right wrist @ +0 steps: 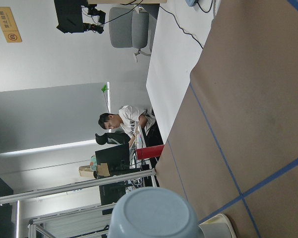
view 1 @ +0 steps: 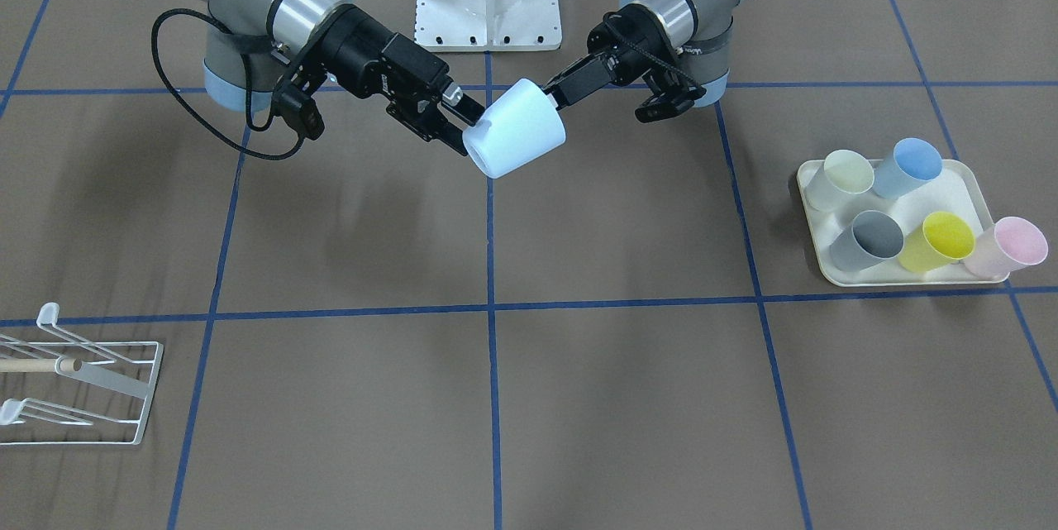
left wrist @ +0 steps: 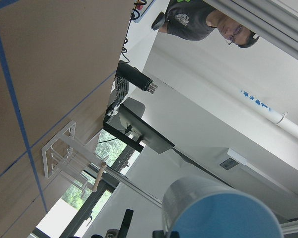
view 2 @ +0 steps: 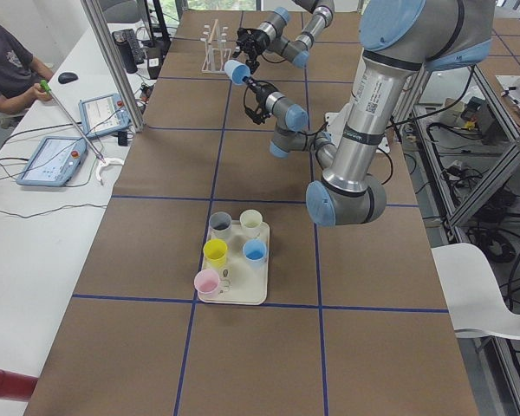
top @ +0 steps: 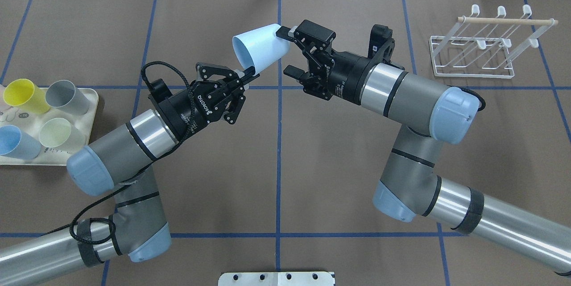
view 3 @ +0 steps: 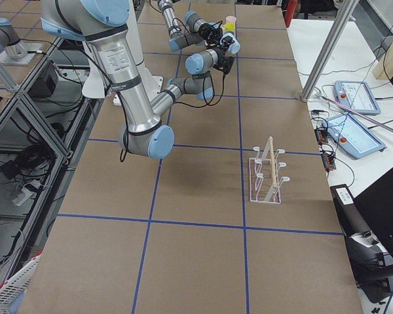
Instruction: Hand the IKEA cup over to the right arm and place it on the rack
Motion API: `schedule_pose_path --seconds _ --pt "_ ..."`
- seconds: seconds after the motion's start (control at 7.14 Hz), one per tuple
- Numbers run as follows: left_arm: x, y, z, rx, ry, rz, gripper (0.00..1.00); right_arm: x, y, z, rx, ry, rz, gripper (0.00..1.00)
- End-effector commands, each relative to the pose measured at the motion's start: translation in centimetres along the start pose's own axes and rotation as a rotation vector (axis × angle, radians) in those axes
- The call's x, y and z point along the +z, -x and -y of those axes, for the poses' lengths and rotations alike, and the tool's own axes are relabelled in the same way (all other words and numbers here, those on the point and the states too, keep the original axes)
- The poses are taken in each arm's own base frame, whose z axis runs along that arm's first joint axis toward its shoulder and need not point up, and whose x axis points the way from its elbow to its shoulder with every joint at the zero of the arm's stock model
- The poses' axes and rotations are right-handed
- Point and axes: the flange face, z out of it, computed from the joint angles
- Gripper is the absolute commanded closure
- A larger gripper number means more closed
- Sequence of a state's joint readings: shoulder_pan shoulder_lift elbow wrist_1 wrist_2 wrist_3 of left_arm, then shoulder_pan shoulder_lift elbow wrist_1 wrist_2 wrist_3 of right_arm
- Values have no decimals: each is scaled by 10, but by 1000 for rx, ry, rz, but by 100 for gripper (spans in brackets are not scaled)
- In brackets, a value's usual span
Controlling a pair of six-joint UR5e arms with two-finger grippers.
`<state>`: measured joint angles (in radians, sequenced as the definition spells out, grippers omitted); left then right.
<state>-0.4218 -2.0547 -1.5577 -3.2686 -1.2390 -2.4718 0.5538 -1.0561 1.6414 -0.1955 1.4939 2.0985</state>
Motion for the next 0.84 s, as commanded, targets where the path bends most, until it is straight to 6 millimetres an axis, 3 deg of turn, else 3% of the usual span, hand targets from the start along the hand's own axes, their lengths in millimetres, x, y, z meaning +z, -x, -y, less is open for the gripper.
schedule_pose_path --seconds 0.0,0.7 --pt "0 8 -4 -5 -1 9 100 4 2 -1 2 -10 9 0" --pt "5 17 -17 -5 10 16 100 7 -4 2 1 -18 -1 0"
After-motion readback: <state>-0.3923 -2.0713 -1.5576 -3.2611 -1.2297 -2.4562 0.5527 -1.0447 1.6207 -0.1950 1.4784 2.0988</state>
